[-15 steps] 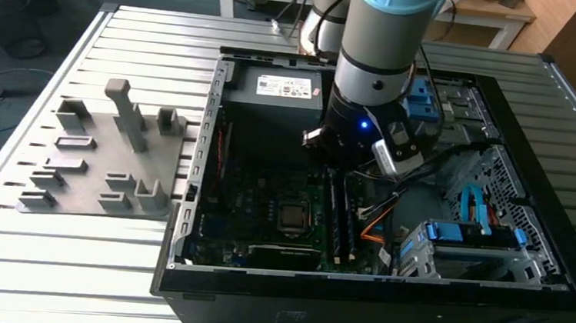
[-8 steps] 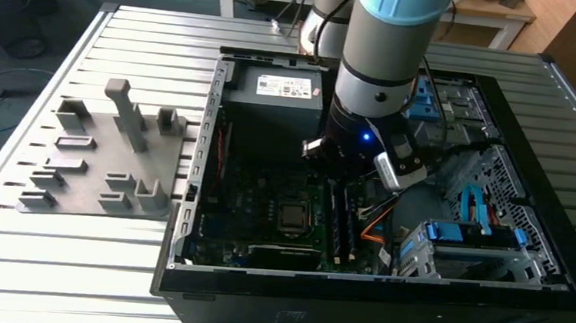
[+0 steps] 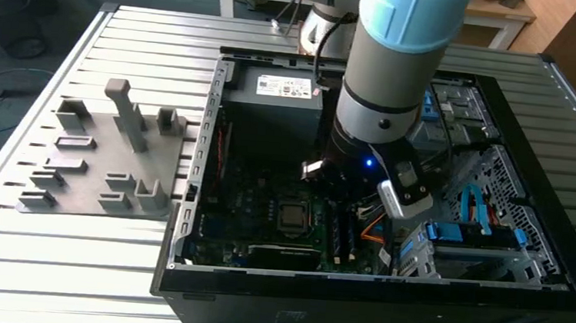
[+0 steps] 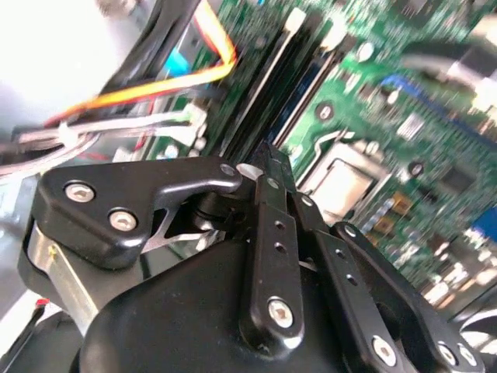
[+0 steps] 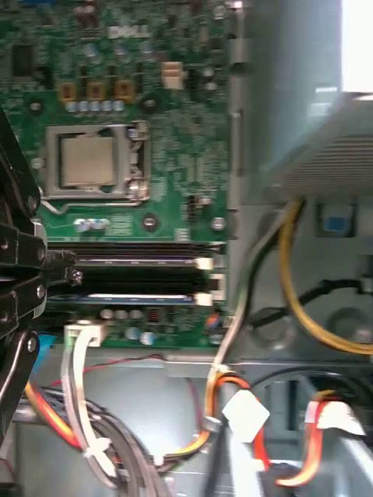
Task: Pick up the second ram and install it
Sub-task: 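Press down the second ram until it locks into place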
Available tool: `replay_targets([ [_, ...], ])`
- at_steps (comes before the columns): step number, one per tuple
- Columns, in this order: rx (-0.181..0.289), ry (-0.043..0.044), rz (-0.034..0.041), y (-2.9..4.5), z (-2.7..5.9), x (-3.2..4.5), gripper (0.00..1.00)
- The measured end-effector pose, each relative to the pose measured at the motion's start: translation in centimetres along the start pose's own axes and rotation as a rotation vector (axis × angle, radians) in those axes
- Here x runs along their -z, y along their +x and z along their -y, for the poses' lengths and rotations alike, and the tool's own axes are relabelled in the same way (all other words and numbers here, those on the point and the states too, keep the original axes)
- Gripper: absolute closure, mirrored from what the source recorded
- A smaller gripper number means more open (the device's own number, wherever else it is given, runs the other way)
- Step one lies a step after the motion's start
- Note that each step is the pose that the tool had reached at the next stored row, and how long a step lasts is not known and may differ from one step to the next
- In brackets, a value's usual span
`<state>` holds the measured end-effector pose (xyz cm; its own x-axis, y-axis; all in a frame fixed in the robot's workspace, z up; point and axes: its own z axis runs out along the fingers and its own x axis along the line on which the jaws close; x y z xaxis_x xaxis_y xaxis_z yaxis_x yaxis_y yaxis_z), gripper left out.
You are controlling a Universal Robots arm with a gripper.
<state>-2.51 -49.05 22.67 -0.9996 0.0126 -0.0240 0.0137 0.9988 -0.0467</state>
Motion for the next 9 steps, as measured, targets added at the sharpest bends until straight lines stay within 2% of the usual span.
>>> replay_targets([
  [5, 0.000, 0.0074, -0.0004, -0.02, 1.70, -0.25, 0.90],
  [9, 0.000, 0.0082, -0.0004, -0.01, 1.92, -0.54, 0.90],
])
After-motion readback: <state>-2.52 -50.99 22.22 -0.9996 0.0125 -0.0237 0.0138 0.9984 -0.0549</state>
